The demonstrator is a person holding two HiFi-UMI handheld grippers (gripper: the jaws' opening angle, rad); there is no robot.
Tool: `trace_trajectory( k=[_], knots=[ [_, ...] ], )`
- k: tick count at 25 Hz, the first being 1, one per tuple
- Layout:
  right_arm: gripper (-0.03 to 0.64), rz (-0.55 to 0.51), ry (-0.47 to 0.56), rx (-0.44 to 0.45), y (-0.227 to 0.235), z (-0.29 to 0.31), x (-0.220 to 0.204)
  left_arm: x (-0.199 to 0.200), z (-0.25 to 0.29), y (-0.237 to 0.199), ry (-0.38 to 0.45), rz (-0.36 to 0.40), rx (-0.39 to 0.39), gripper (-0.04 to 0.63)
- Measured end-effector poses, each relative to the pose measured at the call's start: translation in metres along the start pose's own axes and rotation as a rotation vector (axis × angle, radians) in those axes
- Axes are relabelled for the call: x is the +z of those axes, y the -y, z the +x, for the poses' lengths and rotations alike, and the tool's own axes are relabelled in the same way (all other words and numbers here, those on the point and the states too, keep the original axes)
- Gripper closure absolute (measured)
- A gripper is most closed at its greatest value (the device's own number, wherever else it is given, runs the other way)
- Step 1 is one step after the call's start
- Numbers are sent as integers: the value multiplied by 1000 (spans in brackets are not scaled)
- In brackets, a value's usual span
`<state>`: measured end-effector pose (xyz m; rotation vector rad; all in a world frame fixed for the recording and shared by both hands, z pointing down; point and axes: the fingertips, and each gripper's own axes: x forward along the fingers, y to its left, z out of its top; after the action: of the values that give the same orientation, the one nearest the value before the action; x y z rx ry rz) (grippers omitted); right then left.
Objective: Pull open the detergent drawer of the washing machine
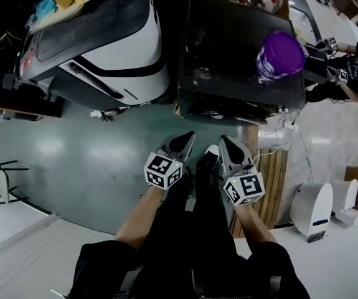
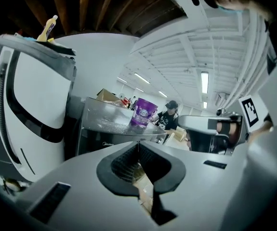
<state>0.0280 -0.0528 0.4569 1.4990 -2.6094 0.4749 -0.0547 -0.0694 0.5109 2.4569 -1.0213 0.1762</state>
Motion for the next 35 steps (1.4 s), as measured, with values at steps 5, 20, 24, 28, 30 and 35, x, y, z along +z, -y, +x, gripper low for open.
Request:
trace_trajectory(
  k=[5, 20, 24, 28, 30, 35],
  knots=[
    [611, 7, -9, -2, 8, 2, -2, -5, 20, -2, 87, -210, -100, 571],
    [611, 21, -72, 14, 38, 16, -9, -30, 70, -62, 312, -813, -141, 301],
    [611, 27, -89, 15, 46, 19, -12, -52, 91, -86, 328, -888, -59, 298],
    [611, 35, -110, 14, 54, 19, -17, -65, 112, -95, 327, -940, -64, 299],
    [611, 38, -123, 13, 59, 18, -21, -63, 120, -98, 374, -980, -101, 299],
    [611, 47, -152, 11, 68, 16, -28, -60, 137, -117, 492, -1085, -137, 280]
  ],
)
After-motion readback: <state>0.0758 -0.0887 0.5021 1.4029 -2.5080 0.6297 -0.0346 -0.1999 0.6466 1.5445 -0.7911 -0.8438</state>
